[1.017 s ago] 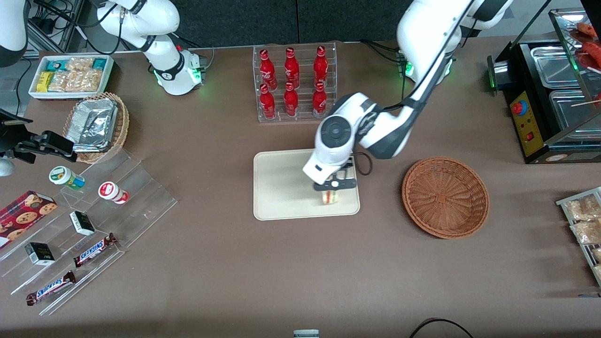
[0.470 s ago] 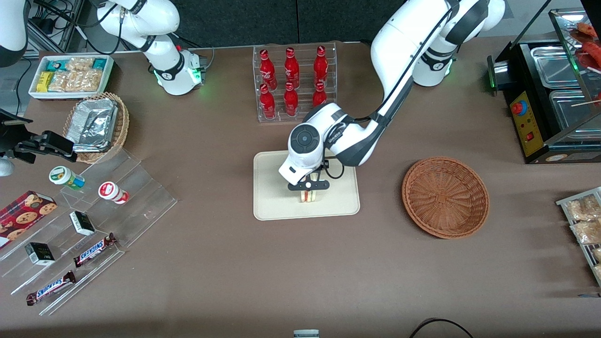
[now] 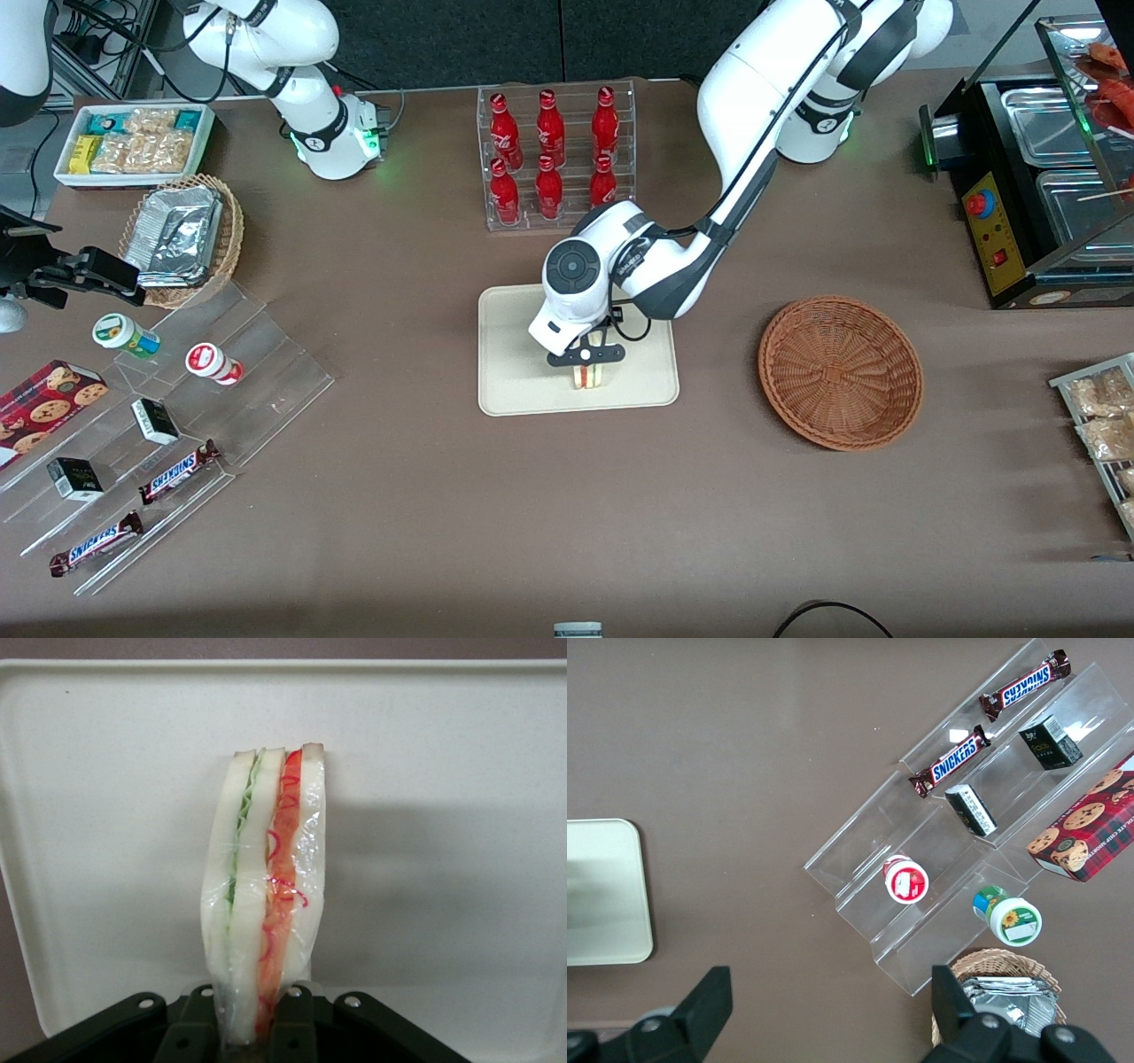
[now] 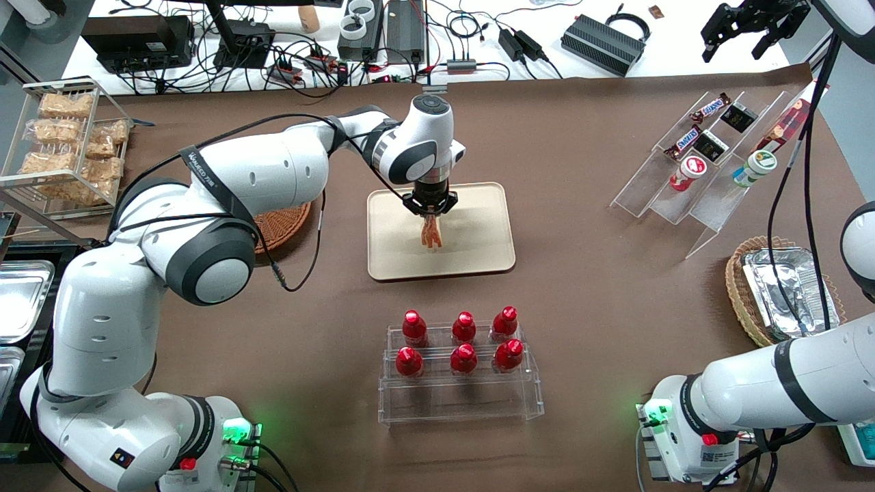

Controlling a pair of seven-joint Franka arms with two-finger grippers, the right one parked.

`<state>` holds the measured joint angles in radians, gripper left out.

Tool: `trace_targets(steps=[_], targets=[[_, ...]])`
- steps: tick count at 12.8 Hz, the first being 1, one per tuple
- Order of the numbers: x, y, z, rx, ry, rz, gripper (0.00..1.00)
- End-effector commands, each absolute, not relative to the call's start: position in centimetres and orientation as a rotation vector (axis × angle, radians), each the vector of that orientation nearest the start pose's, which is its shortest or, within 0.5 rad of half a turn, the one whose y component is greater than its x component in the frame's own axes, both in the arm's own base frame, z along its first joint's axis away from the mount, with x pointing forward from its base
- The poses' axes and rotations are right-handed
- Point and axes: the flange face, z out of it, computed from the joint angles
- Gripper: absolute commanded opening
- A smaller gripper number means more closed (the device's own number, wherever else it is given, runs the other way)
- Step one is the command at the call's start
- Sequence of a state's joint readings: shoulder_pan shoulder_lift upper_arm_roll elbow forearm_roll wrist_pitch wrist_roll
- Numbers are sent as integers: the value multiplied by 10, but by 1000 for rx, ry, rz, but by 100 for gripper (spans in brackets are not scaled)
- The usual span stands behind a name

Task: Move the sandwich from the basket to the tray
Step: 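Lower the sandwich upright onto the tray center and open the left gripper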

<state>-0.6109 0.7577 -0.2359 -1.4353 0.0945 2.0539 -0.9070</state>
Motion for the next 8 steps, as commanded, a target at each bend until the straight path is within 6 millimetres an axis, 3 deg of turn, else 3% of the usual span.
trace_targets(steps=[1,3,4,5,8], targets=[[495,-519,237,-3093,-95,164,0],[495,-519,235,-3089,-79,136,0],[495,-519,234,-3089,-67,138,42],[495,-518,233,-3087,-57,139,99],[496,-519,236,-3088,-79,137,100]])
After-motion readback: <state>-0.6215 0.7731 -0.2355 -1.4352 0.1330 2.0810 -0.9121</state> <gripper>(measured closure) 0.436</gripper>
